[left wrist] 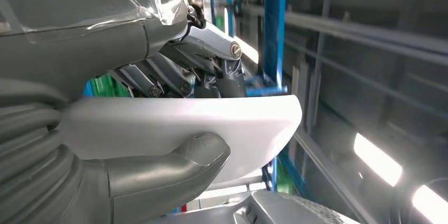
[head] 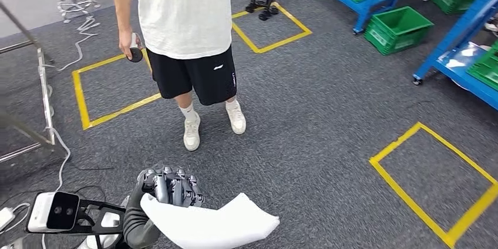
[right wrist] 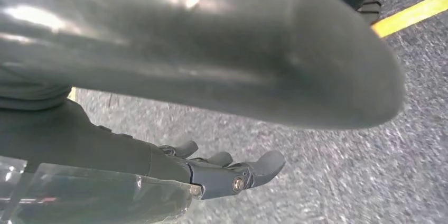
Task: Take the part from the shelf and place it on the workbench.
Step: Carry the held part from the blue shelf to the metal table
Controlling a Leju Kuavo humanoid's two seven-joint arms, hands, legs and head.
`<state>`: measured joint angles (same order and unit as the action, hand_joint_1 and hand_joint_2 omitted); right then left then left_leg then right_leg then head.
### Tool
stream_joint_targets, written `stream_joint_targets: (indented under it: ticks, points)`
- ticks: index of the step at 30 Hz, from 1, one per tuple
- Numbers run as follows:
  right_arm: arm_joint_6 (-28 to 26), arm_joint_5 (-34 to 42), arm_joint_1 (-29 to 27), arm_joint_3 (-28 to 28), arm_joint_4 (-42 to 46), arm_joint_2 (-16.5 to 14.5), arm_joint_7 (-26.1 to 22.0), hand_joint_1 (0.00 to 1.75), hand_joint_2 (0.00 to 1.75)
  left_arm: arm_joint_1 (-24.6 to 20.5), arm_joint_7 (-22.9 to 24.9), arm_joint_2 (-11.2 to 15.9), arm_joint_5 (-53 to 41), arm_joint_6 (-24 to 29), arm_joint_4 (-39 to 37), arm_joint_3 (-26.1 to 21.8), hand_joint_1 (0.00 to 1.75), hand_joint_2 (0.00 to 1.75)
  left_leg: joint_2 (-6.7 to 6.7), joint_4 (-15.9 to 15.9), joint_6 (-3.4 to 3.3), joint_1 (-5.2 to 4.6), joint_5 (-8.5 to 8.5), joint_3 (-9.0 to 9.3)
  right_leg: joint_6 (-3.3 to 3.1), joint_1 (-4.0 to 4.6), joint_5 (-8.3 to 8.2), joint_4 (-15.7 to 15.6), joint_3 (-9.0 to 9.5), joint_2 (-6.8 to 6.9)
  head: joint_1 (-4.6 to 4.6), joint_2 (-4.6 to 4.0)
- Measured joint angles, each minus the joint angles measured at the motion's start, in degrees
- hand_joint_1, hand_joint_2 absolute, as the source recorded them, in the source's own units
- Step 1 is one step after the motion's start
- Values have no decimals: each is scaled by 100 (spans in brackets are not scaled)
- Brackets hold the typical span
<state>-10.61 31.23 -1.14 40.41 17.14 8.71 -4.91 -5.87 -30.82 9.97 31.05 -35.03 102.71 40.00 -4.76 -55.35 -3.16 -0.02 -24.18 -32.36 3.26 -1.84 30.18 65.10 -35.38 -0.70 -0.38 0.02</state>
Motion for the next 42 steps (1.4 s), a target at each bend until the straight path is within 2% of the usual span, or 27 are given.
stream_joint_targets:
  ticks: [1,2,3,5,6,8,10,12,13,14,16,18,19,21,23,25,27,28,29,31,32,33,35,36,38,40,42]
  points:
    - [4,-28,17,7,14,11,33,0,0,16,-13,1,-25,14,-1,-16,175,175,-68,-59,51,2,-33,-21,37,-15,-154,-360,156,-86,4,0]
    - [13,-55,49,20,31,17,65,0,0,26,-28,2,-56,29,-2,-32,175,175,-118,-119,99,2,-65,-50,24,-24,-251,-601,268,-151,3,0]
    - [28,-82,92,36,46,19,100,0,0,32,-45,5,-82,49,-4,-47,175,175,-157,-166,139,1,-89,-82,-20,-19,-290,-706,318,-195,3,0]
    - [72,-120,191,71,81,16,155,0,0,42,-69,11,-102,83,-11,-74,175,175,-218,-205,184,15,-102,-124,-140,-1,-297,-691,323,-134,-1,0]
    - [94,-132,238,85,99,13,174,0,0,42,-77,14,-99,92,-15,-82,175,175,-167,-235,202,22,-116,-141,-177,-2,-304,-694,328,-95,0,0]
    - [130,-140,316,101,123,5,192,0,0,14,-85,15,-91,97,-20,-85,175,175,110,-544,251,29,-282,-287,-252,-6,-300,-704,351,1,-21,0]
    - [169,-139,367,104,128,3,204,0,0,-23,-88,13,-91,99,-34,-82,175,175,384,-1267,296,45,-613,-660,-315,33,-277,-705,363,116,-41,0]
    - [218,-139,406,105,127,-3,212,0,0,-35,-90,14,-99,115,-65,-76,175,175,441,-1880,307,63,-797,-1013,-346,71,-259,-705,368,248,-41,0]
    - [244,-139,430,105,126,-9,215,0,0,-41,-93,16,-106,132,-79,-73,175,175,452,-1901,294,63,-736,-1047,-356,86,-251,-705,373,312,-42,0]
    - [268,-139,458,105,125,-20,215,0,0,-51,-97,20,-115,154,-90,-70,175,175,472,-1691,266,58,-582,-958,-359,100,-241,-705,382,371,-42,0]
    - [310,-139,513,105,124,-54,215,0,0,-91,-109,25,-137,187,-99,-69,175,175,662,-882,161,5,-216,-550,-357,131,-216,-707,413,478,-39,0]
    - [326,-138,546,105,123,-86,216,0,0,-135,-119,26,-149,197,-100,-69,175,175,853,-361,75,-72,-72,-286,-326,155,-188,-716,438,582,-35,0]
    - [328,-138,554,105,121,-100,216,0,0,-149,-123,29,-152,198,-101,-68,175,175,869,-303,57,-100,-84,-266,-304,157,-175,-726,449,639,-33,0]
    - [335,-137,574,106,117,-121,217,0,0,-160,-127,35,-165,201,-99,-65,175,175,733,-214,22,-94,-44,-233,-258,151,-155,-752,474,722,-37,0]
    - [357,-139,595,107,106,-143,215,0,0,-190,-135,36,-201,220,-97,-61,175,175,589,-64,-17,-53,39,-143,-236,146,-60,-570,402,509,-27,0]
    - [387,-144,600,107,82,-154,214,0,0,-230,-144,32,-244,257,-101,-51,175,175,445,4,-34,-34,85,-94,-256,132,196,80,70,188,-10,0]
    - [407,-149,593,108,56,-159,215,0,0,-237,-144,32,-264,282,-112,-42,175,175,280,-2,-33,-33,83,-97,-241,114,404,776,-338,96,-2,0]
    - [415,-150,591,109,46,-161,215,0,0,-236,-144,35,-268,285,-120,-36,175,175,191,-10,-25,-29,77,-96,-195,93,380,862,-428,89,-3,0]
    - [421,-150,595,109,40,-163,215,0,0,-237,-144,38,-269,285,-126,-30,175,175,106,-28,-9,-19,66,-96,-126,68,258,709,-398,80,-3,0]
    - [447,-147,614,109,32,-174,211,0,0,-245,-143,43,-270,285,-133,-15,175,175,-48,-105,60,13,18,-102,15,0,-125,-67,-77,-30,-1,0]
    - [462,-145,621,109,29,-189,207,0,0,-255,-140,46,-270,287,-134,-8,175,175,-114,-164,107,17,-20,-120,29,-20,-263,-401,80,-104,1,0]
    - [474,-143,630,108,26,-204,202,0,0,-264,-137,49,-272,291,-136,0,175,175,-166,-210,151,18,-50,-144,-1,-23,-338,-596,176,-159,2,0]
    - [485,-140,651,108,22,-241,193,0,0,-276,-131,65,-274,300,-139,19,175,175,-248,-247,208,17,-78,-187,-130,15,-354,-643,208,-145,1,0]
    - [488,-139,664,109,21,-264,190,0,0,-277,-129,76,-275,302,-139,30,175,175,-255,-254,225,32,-83,-200,-182,17,-356,-635,208,-99,-2,0]
    - [491,-136,673,108,20,-303,182,0,0,-284,-129,106,-271,301,-139,51,175,175,-41,-447,266,38,-194,-284,-262,7,-354,-644,233,-12,-16,0]
    - [456,-120,659,107,12,-334,176,0,0,-290,-131,133,-269,293,-138,63,175,175,297,-1060,311,41,-501,-583,-325,33,-331,-649,262,88,-33,0]
    - [392,-102,634,107,-2,-371,173,0,0,-277,-130,160,-269,282,-138,72,175,175,430,-1809,330,58,-782,-996,-362,81,-304,-647,273,216,-37,0]
